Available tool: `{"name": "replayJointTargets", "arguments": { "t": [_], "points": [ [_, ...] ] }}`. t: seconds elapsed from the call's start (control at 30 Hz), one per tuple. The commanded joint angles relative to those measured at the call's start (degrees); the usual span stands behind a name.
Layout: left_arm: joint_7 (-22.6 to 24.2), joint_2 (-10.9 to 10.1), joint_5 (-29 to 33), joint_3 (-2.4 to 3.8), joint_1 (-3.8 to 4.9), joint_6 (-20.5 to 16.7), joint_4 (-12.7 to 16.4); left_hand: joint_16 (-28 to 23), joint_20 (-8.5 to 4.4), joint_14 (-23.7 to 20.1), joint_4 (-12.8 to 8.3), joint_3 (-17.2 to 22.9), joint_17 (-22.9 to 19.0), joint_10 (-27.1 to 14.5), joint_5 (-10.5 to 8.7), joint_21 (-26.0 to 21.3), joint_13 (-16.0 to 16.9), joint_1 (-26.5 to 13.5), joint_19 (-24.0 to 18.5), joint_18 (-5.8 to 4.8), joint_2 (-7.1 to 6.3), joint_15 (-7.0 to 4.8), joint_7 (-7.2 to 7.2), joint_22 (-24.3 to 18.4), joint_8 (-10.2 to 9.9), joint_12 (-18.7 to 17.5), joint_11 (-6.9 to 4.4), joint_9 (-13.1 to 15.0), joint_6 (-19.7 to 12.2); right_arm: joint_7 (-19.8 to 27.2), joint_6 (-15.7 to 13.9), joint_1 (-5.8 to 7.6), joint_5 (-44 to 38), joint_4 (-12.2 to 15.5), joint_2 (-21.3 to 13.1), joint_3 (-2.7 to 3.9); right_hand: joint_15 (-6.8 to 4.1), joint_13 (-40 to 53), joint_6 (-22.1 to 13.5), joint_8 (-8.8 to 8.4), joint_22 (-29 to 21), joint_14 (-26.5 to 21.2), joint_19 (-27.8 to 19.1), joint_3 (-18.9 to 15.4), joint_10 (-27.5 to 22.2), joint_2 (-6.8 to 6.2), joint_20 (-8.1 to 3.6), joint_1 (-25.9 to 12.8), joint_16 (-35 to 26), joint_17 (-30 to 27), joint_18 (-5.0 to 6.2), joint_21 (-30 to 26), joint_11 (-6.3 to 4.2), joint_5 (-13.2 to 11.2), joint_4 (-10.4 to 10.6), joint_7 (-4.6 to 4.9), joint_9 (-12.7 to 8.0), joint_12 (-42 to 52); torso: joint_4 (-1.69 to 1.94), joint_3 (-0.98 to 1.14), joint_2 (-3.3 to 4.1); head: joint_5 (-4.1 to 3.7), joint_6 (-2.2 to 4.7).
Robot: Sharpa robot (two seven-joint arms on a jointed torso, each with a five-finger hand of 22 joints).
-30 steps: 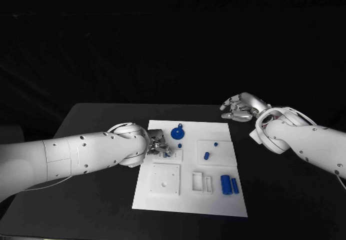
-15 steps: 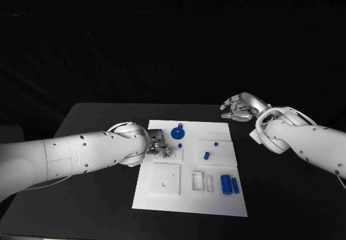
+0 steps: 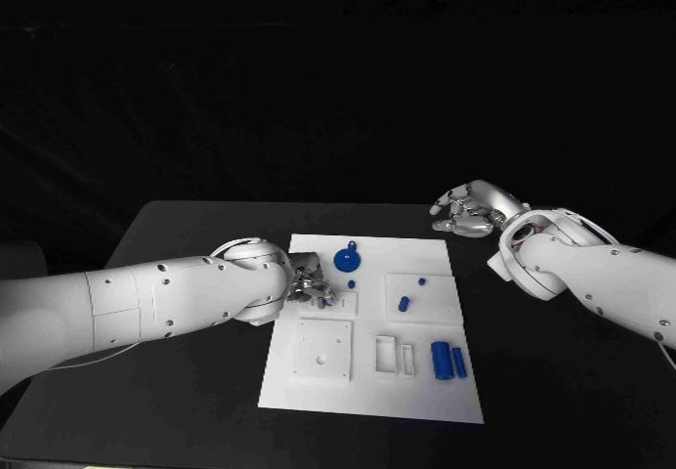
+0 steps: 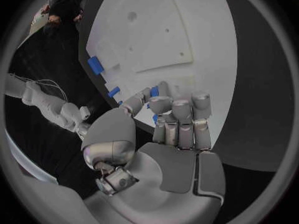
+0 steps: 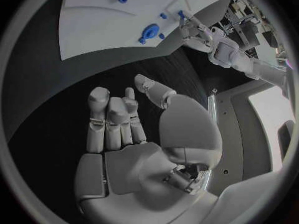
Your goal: Assemble the parts on the task board
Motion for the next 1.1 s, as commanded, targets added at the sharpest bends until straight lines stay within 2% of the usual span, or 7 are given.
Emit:
{"name": "replayJointTargets", "arguments": {
  "t": [0.03,0.23,0.5,0.57,0.67,0.93,1.1],
  "points": [
    [0.2,0.3,0.3,-0.12,-0.18,2.3,0.2,0.4,-6.88,2.9,-0.6,1.9,0.1,0.0,-1.86,0.2,0.1,-0.4,0.3,0.14,0.76,-2.97,-1.84,0.8,0.3,0.2,-0.38,-0.1,5.1,0.4,0.5,0.01,0.0,0.1,0.0,0.03,-0.09,-0.1,0.2,-0.35,0.9,0.3,-0.1,-0.2,0.1,-0.04,-0.43,-0.5,-0.3,0.1,2.21,0.1,0.08,0.4,0.1,0.62,-0.1,0.3,0.01,0.04,-0.01,0.01,0.03],
    [0.3,0.4,0.5,-0.12,-0.18,2.3,0.2,0.4,-6.84,2.9,0.5,1.8,0.1,0.0,-2.84,0.2,0.1,-1.2,0.3,0.15,0.76,-2.97,-1.88,0.8,0.4,0.3,-0.42,-0.2,5.3,0.4,0.5,0.01,0.0,0.1,0.0,0.03,-0.10,-0.1,0.2,-0.34,0.9,0.3,-0.1,-0.3,0.1,-0.04,-0.43,-0.6,-0.3,0.1,2.21,0.1,0.08,0.5,0.1,0.62,-0.1,0.3,-0.01,0.03,0.01,0.01,0.08],
    [0.3,0.6,0.5,-0.12,-0.18,2.0,-0.1,0.4,-6.85,2.9,0.6,1.8,0.1,-0.1,-2.91,0.2,0.1,-1.3,0.3,0.16,0.78,-2.97,-1.90,0.8,0.4,0.3,-0.44,-0.2,5.4,0.4,0.6,0.01,0.0,0.2,0.1,0.03,-0.10,-0.1,0.2,-0.33,0.9,0.3,-0.1,-0.3,0.1,-0.02,-0.44,-0.6,-0.3,0.1,2.21,0.1,0.07,0.7,0.1,0.61,-0.1,0.3,0.01,0.02,0.03,-0.04,0.09],
    [0.3,0.6,0.5,-0.12,-0.18,1.9,-0.2,0.4,-6.84,2.9,1.2,1.7,0.1,-0.1,-3.90,0.2,0.1,-1.8,0.3,0.17,0.83,-2.98,-1.93,0.8,0.4,0.3,-0.45,-0.2,5.4,0.4,0.6,0.01,0.0,0.2,0.1,0.03,-0.10,-0.1,0.2,-0.33,0.9,0.3,-0.1,-0.3,0.1,-0.01,-0.44,-0.6,-0.3,0.1,2.21,0.1,0.07,0.7,0.1,0.61,-0.1,0.3,0.01,0.02,0.01,-0.05,0.11],
    [0.3,0.7,0.5,-0.12,-0.18,1.8,-0.3,0.4,-6.90,2.9,1.8,1.8,0.0,-0.1,-6.57,0.2,0.1,-2.0,0.2,0.28,0.74,-3.05,-1.97,0.8,0.5,0.4,-0.50,-0.3,5.4,0.4,0.6,0.01,0.0,0.2,0.0,0.03,-0.11,-0.1,0.2,-0.33,0.9,0.3,-0.1,-0.3,0.1,-0.01,-0.44,-0.6,-0.3,0.1,2.21,0.1,0.07,0.8,0.1,0.60,-0.1,0.3,0.01,0.02,0.02,-0.06,0.07],
    [0.3,1.1,0.5,-0.12,-0.18,2.2,-0.6,0.5,-6.92,2.9,2.6,2.0,0.0,-0.2,-8.28,0.3,0.2,-2.2,0.2,0.37,0.48,-3.12,-1.98,0.8,0.5,0.4,-0.52,-0.4,5.4,0.4,0.6,0.01,0.0,0.3,0.1,0.03,-0.11,-0.1,0.3,-0.32,0.9,0.3,-0.1,-0.3,0.1,-0.01,-0.44,-0.6,-0.4,0.1,2.21,0.1,0.06,1.0,0.1,0.59,-0.1,0.3,0.01,0.02,0.02,-0.12,0.05],
    [0.4,1.2,0.5,-0.12,-0.18,2.7,-0.7,0.5,-6.92,2.9,2.6,2.2,0.0,-0.2,-7.88,0.3,0.2,-2.1,0.1,0.40,0.48,-3.13,-1.99,0.8,0.6,0.4,-0.54,-0.4,5.4,0.4,0.6,0.01,0.0,0.3,0.0,0.03,-0.12,-0.1,0.3,-0.32,0.9,0.3,-0.1,-0.3,0.1,0.01,-0.45,-0.6,-0.4,0.1,2.21,0.1,0.05,1.2,0.1,0.59,-0.1,0.4,-0.01,0.02,0.01,-0.14,0.03]
  ]
}}
